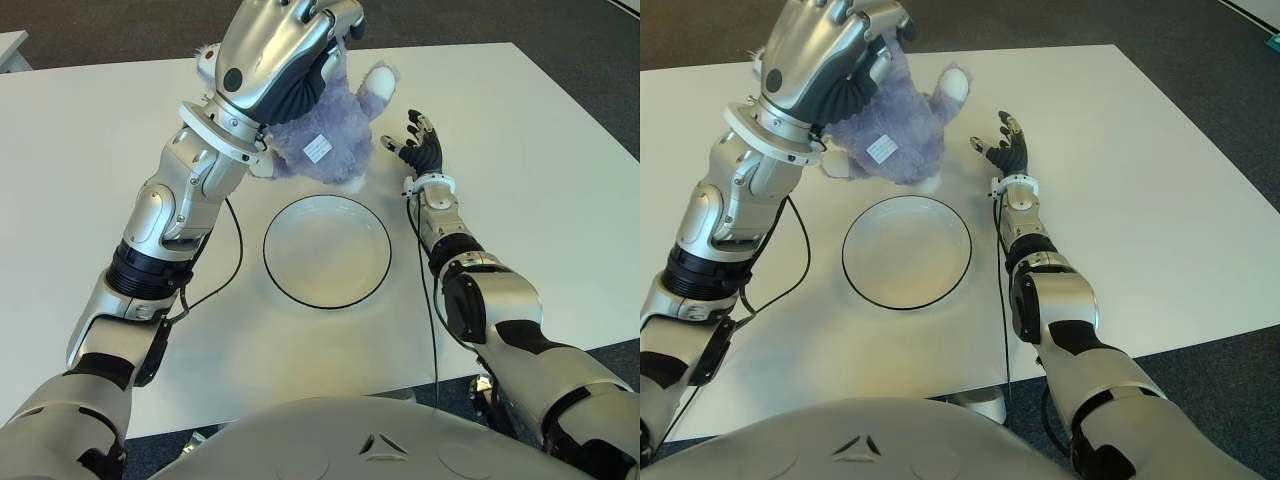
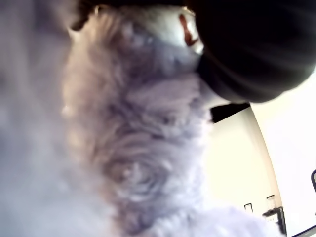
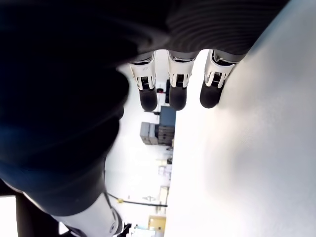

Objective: Put the doll into the plate.

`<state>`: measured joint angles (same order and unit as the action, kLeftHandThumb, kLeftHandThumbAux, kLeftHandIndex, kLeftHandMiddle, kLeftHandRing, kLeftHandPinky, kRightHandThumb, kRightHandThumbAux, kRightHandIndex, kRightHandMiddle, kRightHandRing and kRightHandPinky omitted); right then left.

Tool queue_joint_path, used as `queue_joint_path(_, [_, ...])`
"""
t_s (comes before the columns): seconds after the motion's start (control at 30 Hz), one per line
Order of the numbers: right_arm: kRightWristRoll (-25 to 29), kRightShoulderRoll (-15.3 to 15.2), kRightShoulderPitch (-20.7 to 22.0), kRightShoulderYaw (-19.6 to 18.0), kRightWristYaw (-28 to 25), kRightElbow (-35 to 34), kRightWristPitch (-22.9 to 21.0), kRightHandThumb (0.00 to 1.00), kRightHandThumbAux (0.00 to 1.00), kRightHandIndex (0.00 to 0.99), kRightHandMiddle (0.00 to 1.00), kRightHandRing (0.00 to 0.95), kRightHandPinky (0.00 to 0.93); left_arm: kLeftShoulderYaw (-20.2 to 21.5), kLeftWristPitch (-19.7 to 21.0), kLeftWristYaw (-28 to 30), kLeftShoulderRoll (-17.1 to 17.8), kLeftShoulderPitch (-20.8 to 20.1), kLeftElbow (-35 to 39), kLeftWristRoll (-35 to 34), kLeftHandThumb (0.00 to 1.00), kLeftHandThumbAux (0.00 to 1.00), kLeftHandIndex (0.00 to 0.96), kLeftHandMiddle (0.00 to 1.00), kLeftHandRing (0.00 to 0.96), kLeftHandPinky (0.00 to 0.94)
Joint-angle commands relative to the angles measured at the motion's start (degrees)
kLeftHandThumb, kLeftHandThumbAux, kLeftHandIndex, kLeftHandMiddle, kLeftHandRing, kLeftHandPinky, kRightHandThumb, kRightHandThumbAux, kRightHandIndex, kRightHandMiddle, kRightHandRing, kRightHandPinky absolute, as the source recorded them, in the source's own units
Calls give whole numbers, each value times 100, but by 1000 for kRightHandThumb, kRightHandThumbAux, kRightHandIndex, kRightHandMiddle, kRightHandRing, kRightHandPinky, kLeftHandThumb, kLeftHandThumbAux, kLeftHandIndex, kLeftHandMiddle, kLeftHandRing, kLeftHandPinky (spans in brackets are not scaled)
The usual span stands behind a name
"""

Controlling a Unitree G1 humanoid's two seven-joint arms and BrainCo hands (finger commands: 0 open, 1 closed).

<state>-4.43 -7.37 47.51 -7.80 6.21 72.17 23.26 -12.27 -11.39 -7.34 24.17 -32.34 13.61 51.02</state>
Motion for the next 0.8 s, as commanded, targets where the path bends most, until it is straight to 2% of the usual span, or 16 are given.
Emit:
queue_joint_path(0.03, [-27,189,-555,49,-166,384,-457,321,874,108,109,90,122,63,77,42,25,98,132,168,854,663,409,560,832,861])
queue_joint_path(0.3, [-52,177,-554,76,-140,391,-483,321,879,93,99,72,72,49,323,749,120,192,530,163,852,664,408,558,834,856])
queue_joint_path(0.5, [-67,160,-555,94,-113,405,-509,318,881,96,97,69,84,69,360,1171,189,226,708,94,850,665,408,558,836,856])
queue_joint_path(0.67, [-93,155,-555,122,-53,411,-521,332,878,95,90,61,73,110,409,1833,134,408,1059,-703,849,665,408,560,838,859])
queue_joint_path(0.8, [-107,154,-548,151,-54,408,-519,313,885,85,85,56,66,138,425,2019,107,548,1203,-989,850,665,408,562,837,860])
